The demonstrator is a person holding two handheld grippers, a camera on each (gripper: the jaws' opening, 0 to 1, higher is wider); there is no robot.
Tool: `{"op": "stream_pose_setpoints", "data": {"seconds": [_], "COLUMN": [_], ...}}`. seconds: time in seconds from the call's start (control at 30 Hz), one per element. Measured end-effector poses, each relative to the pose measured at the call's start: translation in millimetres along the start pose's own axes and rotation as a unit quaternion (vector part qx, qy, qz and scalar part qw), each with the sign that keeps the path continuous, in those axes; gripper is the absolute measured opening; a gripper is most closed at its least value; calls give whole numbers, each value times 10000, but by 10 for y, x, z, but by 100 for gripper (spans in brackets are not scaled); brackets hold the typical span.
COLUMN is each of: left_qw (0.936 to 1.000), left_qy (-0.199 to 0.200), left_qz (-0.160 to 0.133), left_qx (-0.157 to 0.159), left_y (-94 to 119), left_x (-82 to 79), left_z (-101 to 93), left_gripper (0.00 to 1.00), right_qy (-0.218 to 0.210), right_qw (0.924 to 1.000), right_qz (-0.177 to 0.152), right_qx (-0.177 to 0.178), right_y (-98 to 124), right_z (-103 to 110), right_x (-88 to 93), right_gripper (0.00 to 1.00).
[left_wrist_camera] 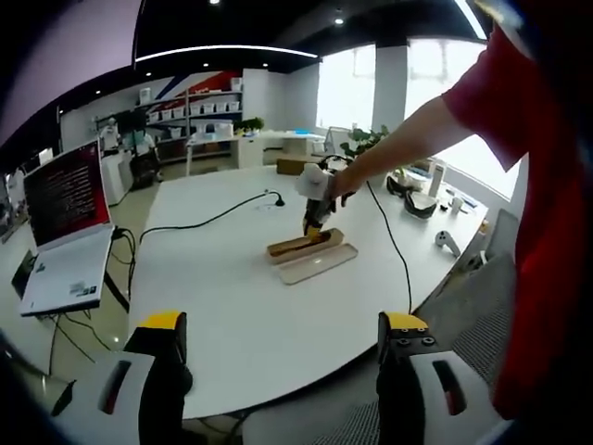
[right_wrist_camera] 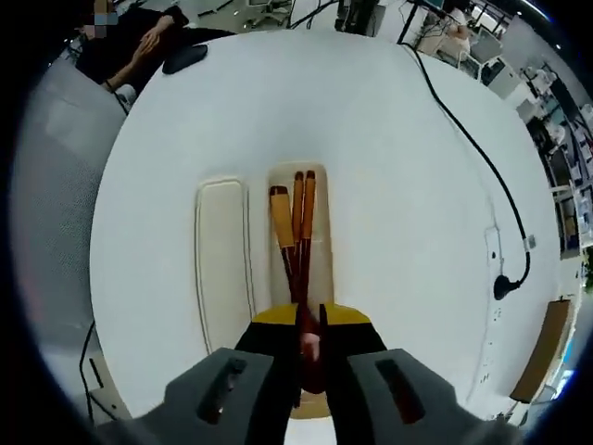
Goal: Arrange the utensils inside the cutlery case until each visible utensil rests in its matching compartment.
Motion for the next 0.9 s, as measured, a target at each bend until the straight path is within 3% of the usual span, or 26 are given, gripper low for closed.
{"op": "stream_pose_setpoints", "data": {"seconds": [0.1,0.3,0.37,0.4,0.47,0.57,0.67,0.9], "left_qw": [9999,9995,9991,9981,9969,9965,9978,9973], "left_qy": [-51,-163,-149,-39,180,364,43,40], "left_qz": [-81,-252,-387,-618,-763,-742,-653,-609], "left_qx": [49,91,89,-49,-111,84,143,399], "left_y": [8,44,60,75,105,107,127,75], "left_x": [-49,-132,-152,-176,-157,-130,-132,-139], "left_z": [-9,-35,-43,-24,0,11,13,31], "left_gripper": [87,87,87,86,80,85,86,88], "right_qy": [-349,-387,-461,-530,-606,-760,-881,-931], "right_qw": [9991,9986,9978,9971,9963,9946,9937,9912], "right_qz": [-170,-162,-186,-205,-233,-292,-390,-679], "right_qx": [144,336,450,515,567,645,569,654], "right_y": [153,404,453,481,526,605,689,911], "right_z": [-23,30,35,61,162,295,437,688], "right_x": [2,96,131,143,180,206,180,89], "right_gripper": [4,7,9,10,13,15,18,25]}}
Point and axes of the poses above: the point that each gripper's makers call its tool centre point, and the gripper's own axes: y roughly backward along the fingers, z roughly to its left, x roughly out of its underside, the point moved 7 cm from there along y, roughly backward along the fingers, and after that the axes turned 5 degrees about x, right-handed, at the moved point
